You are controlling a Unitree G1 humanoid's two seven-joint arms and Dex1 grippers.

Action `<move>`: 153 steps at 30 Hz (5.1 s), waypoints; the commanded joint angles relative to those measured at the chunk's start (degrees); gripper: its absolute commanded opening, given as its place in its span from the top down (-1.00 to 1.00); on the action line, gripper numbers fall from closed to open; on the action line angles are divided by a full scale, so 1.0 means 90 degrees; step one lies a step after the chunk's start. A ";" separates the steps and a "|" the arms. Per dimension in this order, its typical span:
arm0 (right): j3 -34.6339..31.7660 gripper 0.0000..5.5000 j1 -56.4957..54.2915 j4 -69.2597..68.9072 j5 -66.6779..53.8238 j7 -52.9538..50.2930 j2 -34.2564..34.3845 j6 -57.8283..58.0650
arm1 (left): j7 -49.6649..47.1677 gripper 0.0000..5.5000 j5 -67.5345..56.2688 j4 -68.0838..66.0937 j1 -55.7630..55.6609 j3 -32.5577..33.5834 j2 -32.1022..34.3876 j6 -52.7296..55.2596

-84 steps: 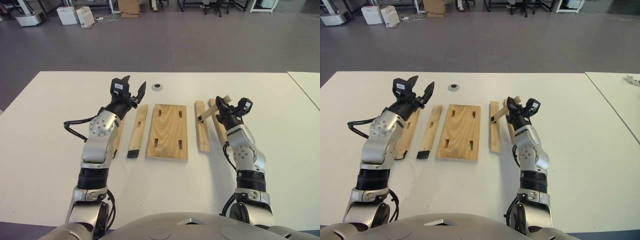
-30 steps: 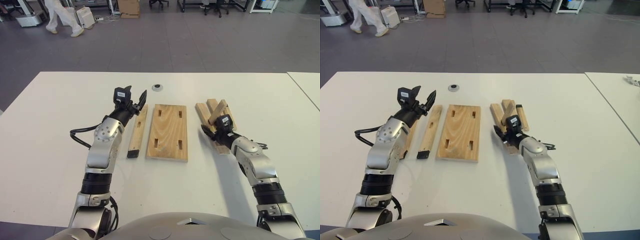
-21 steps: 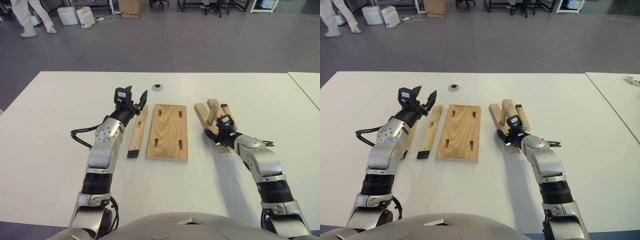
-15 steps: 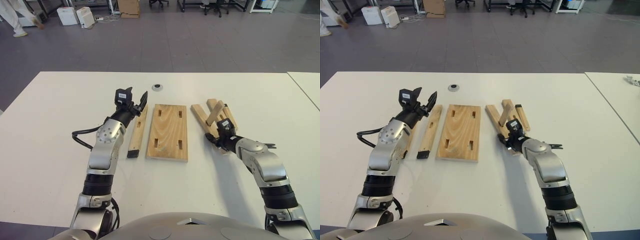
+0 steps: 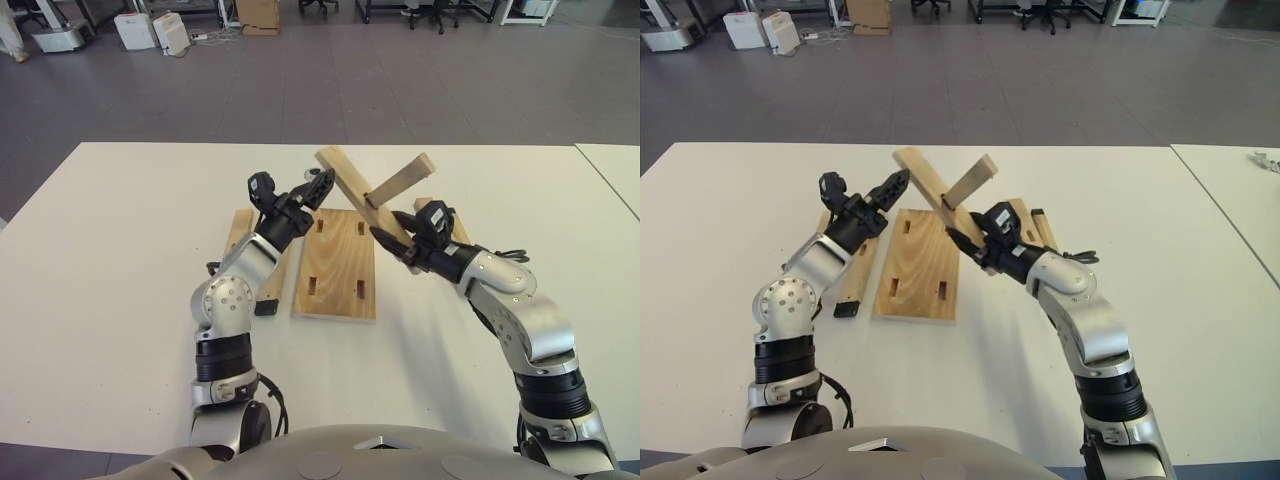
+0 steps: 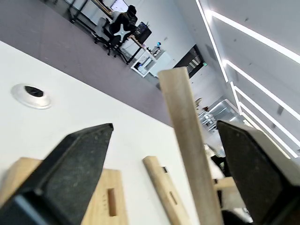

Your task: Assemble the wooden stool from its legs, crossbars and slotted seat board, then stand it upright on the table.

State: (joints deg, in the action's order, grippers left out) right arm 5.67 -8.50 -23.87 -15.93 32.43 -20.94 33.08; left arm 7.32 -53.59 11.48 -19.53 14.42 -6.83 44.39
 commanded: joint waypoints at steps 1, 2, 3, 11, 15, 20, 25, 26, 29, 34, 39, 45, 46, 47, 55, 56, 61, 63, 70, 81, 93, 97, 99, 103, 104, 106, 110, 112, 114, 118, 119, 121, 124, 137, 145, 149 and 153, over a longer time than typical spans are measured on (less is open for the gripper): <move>0.0207 0.24 -0.0025 -0.0301 -0.0046 0.0164 -0.0029 -0.0306 | -0.0337 -0.41 -0.0563 0.0240 -0.0072 0.0020 -0.0039 0.0322; 0.0232 0.24 -0.0022 -0.0295 -0.0026 0.0160 -0.0028 -0.0348 | -0.0372 -0.38 -0.0611 0.0297 -0.0036 -0.0023 -0.0016 0.0353; 0.0238 0.24 -0.0034 -0.0274 -0.0015 0.0141 -0.0022 -0.0390 | -0.0398 -0.31 -0.0607 0.0341 0.0013 -0.0083 0.0023 0.0370; 0.0397 0.24 0.0064 -0.0191 0.0130 0.0211 -0.0120 -0.0840 | -0.0678 0.16 -0.1289 0.0562 0.0295 -0.0017 -0.0011 0.0420; 0.0490 0.24 0.0097 -0.0142 0.0254 0.0241 -0.0206 -0.1023 | -0.0885 0.44 -0.1632 0.0587 0.0502 -0.0079 -0.0091 0.0387; 0.0556 0.24 0.0082 -0.0040 0.0380 0.0292 -0.0228 -0.1205 | -0.1105 0.63 -0.1753 0.0627 0.0856 -0.0258 -0.0096 0.0319; 0.0728 -0.17 0.0359 -0.0074 0.0464 0.0487 -0.0480 -0.1231 | -0.1390 0.63 -0.1410 0.1086 0.1198 -0.0075 0.0297 -0.0248; 0.0742 -0.18 0.0456 -0.0070 0.0528 0.0552 -0.0609 -0.1295 | -0.1301 0.63 -0.1051 0.1383 0.1404 -0.0057 0.0626 -0.0400; 0.0555 -0.18 0.0752 0.0177 0.0693 0.0732 -0.1025 -0.1495 | -0.1460 0.63 -0.1121 0.2280 0.2181 0.0589 0.1208 -0.0519; 0.0642 -0.18 0.1094 0.0894 0.1349 0.0666 -0.1463 -0.1879 | -0.2063 0.63 -0.1151 0.3191 0.3338 0.0879 0.1485 -0.0517; 0.1264 -0.18 0.1191 0.1425 0.2057 0.0774 -0.1600 -0.2061 | -0.2234 0.63 -0.0695 0.3148 0.3608 0.0303 0.1293 -0.0712; 0.1545 -0.18 0.1047 0.1329 0.1879 0.1062 -0.1298 -0.2047 | -0.2499 0.63 0.0217 0.3425 0.3565 -0.0080 0.1493 -0.0999; 0.1512 -0.18 0.1028 0.1297 0.1816 0.1068 -0.1239 -0.2056 | -0.2575 0.63 0.0366 0.3544 0.3515 -0.0228 0.1526 -0.0943; 0.1485 -0.18 0.1016 0.1260 0.1762 0.1084 -0.1195 -0.2065 | -0.2622 0.63 0.0504 0.3634 0.3470 -0.0377 0.1564 -0.0890; 0.0697 -0.18 0.1139 0.1008 0.1352 0.0899 -0.1176 -0.2152 | -0.2407 0.63 0.3320 0.3452 0.2874 -0.2879 0.3053 -0.0326; 0.0481 -0.18 0.1143 0.1059 0.1339 0.0812 -0.1245 -0.2158 | -0.2348 0.63 0.3575 0.3350 0.2737 -0.3105 0.3075 -0.0382; 0.0143 -0.18 0.1115 0.1311 0.1335 0.0783 -0.1391 -0.2294 | -0.2074 0.63 0.3142 0.3475 0.2342 -0.2755 0.1997 -0.1271; 0.0168 -0.18 0.1062 0.1375 0.1335 0.0751 -0.1308 -0.2320 | -0.1829 0.47 0.2788 0.3327 0.2415 -0.2427 0.1736 -0.1415; -0.0414 -0.18 0.0310 0.1950 0.1182 0.0440 -0.1274 -0.2166 | -0.0563 0.01 0.1761 0.3572 0.2373 -0.1992 0.1755 -0.1602; -0.1164 -0.18 -0.0534 0.2776 0.1029 0.0268 -0.1473 -0.2194 | -0.0607 -0.60 -0.1637 0.3663 0.1293 0.0001 0.2976 -0.1531; -0.0873 -0.18 -0.0593 0.3444 0.1215 0.0068 -0.1197 -0.2443 | 0.0709 -0.60 0.2614 0.0090 0.2104 -0.2318 0.4503 -0.1098; -0.0715 -0.18 -0.0540 0.3528 0.1288 0.0109 -0.1103 -0.2495 | 0.1160 -0.53 0.3100 -0.0069 0.2012 -0.2607 0.4481 -0.1043; -0.0678 -0.18 -0.0534 0.3584 0.1318 0.0120 -0.1087 -0.2523 | 0.1158 -0.39 0.3387 -0.0184 0.2022 -0.2716 0.4460 -0.0864; -0.0632 -0.18 -0.0515 0.3597 0.1335 0.0121 -0.1079 -0.2531 | 0.1106 -0.11 0.4071 -0.0157 0.2039 -0.3046 0.4502 -0.0762; -0.0617 -0.18 -0.0523 0.3594 0.1339 0.0115 -0.1075 -0.2525 | 0.1126 -0.06 0.4215 -0.0054 0.2011 -0.3117 0.4522 -0.0735; -0.0569 -0.18 -0.0575 0.3587 0.1336 0.0106 -0.1030 -0.2515 | 0.1158 0.07 0.4374 0.0130 0.1969 -0.3156 0.4494 -0.0702; -0.0921 -0.18 -0.1015 0.3479 0.0488 0.0261 -0.0655 -0.1918 | 0.1284 0.24 0.3720 0.0389 0.1789 -0.2378 0.3887 -0.0764; -0.1358 -0.18 -0.1586 0.3414 -0.0541 0.0380 -0.0316 -0.1137 | 0.1410 0.24 0.3289 0.0402 0.1384 -0.1837 0.3552 -0.1079; -0.1653 -0.18 -0.2247 0.3451 -0.1444 0.0464 0.0020 -0.0444 | 0.1725 0.24 0.3129 0.0317 0.0875 -0.1530 0.3358 -0.1757; -0.2239 -0.18 -0.3670 0.3967 -0.2900 -0.0046 0.0975 0.0516 | 0.2354 0.24 0.3630 -0.0604 -0.0150 -0.1674 0.3316 -0.3025; -0.2390 -0.18 -0.4012 0.4150 -0.3170 -0.0245 0.1225 0.0623 | 0.2453 0.24 0.3742 -0.0790 -0.0453 -0.1732 0.3293 -0.3239; -0.2649 -0.18 -0.4562 0.4237 -0.3750 -0.0561 0.1605 0.0857 | 0.2608 0.24 0.3951 -0.1090 -0.1055 -0.1884 0.3207 -0.3505; -0.2998 -0.18 -0.5041 0.4498 -0.4213 -0.1241 0.1892 0.1082 | 0.2769 0.24 0.4027 -0.1129 -0.1418 -0.2000 0.3042 -0.3702; -0.3317 0.18 -0.5283 0.4383 -0.4797 -0.2294 0.1933 0.1457 | 0.3244 0.24 0.4691 -0.1107 -0.1293 -0.2292 0.3235 -0.4240; -0.3208 0.63 -0.4757 0.3986 -0.4625 -0.2108 0.1576 0.1486 | 0.3671 0.10 0.4532 -0.0889 -0.1178 -0.2278 0.3308 -0.4220; -0.3443 0.64 -0.3525 0.2862 -0.4364 -0.2179 0.1289 0.1108 | 0.3496 -0.18 0.4614 -0.0697 -0.0837 -0.2227 0.3349 -0.3939; -0.4076 0.64 -0.0275 0.0481 -0.5046 -0.2802 0.1163 0.1908 | 0.3043 -0.46 0.4504 0.0007 0.0575 -0.1677 0.3488 -0.3626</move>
State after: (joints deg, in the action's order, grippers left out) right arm -27.64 -27.05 -7.61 -57.25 11.50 -10.12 45.28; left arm 37.24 -12.83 7.28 -21.69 -4.01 23.19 9.09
